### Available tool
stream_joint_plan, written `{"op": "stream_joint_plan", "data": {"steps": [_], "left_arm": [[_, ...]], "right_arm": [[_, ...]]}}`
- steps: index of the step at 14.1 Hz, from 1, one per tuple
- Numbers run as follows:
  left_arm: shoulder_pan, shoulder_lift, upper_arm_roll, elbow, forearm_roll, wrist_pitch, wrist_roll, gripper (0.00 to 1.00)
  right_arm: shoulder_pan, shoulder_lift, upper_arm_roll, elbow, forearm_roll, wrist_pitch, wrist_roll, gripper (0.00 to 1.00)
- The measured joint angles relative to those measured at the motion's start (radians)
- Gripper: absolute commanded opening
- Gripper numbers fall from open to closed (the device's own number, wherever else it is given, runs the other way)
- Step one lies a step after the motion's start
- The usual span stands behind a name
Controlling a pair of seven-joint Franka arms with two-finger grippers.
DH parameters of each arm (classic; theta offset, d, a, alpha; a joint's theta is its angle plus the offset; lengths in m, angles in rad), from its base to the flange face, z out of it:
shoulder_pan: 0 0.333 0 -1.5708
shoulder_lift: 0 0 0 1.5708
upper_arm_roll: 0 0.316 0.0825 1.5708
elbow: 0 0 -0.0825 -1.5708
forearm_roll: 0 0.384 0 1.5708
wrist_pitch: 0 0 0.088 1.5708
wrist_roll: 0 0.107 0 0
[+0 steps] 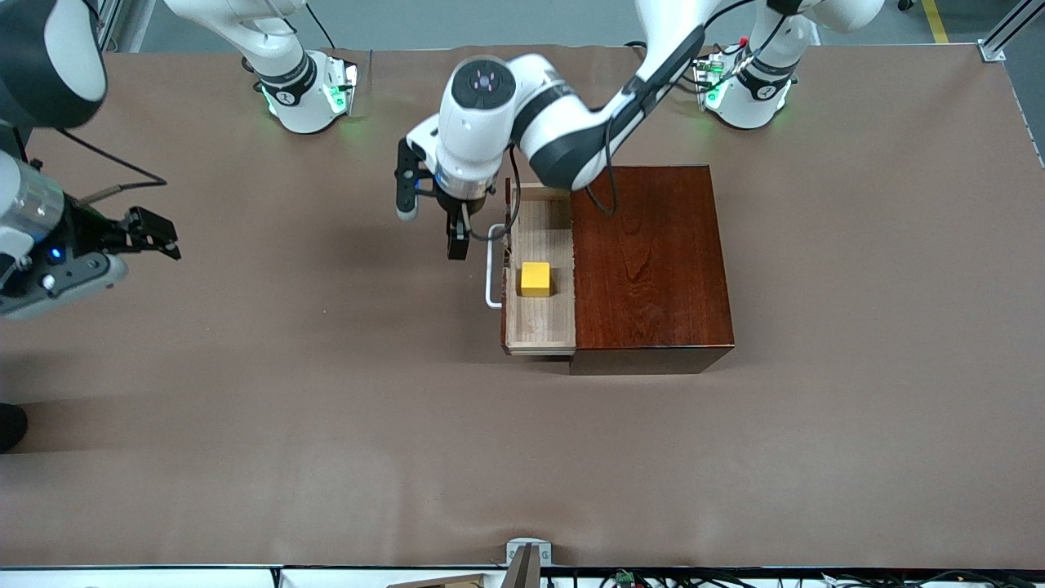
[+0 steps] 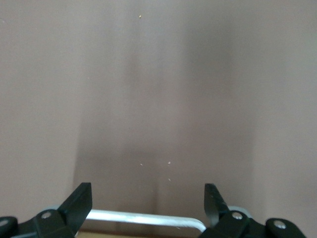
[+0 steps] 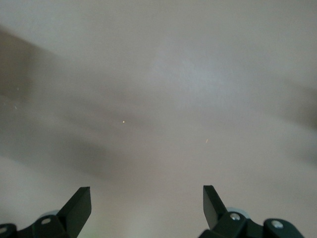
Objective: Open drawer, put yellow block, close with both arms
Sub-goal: 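Push the drawer front shut with the left gripper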
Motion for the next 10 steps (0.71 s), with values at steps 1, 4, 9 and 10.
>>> {"op": "stream_joint_plan", "data": {"steps": [1, 4, 9, 10], "left_arm": [[0.002, 0.012, 0.004, 0.002, 0.0, 0.001, 0.011, 1.0], [0.01, 0.034, 0.013, 0.004, 0.007, 0.001, 0.031, 1.0], [0.049, 0.06, 0.021, 0.004, 0.01, -0.001, 0.039, 1.0], [0.048, 0.06, 0.03, 0.004, 0.012, -0.002, 0.039, 1.0]], "right_arm": [[-0.005, -0.022, 0.001, -0.021, 0.0, -0.004, 0.05, 1.0], [-0.046, -0.048, -0.001, -0.038, 0.033, -0.021, 0.095, 1.0], [-0.06, -0.071, -0.015, -0.04, 0.044, -0.051, 0.19, 1.0], [-0.058, -0.075, -0.016, -0.044, 0.044, -0.051, 0.197, 1.0]]}}
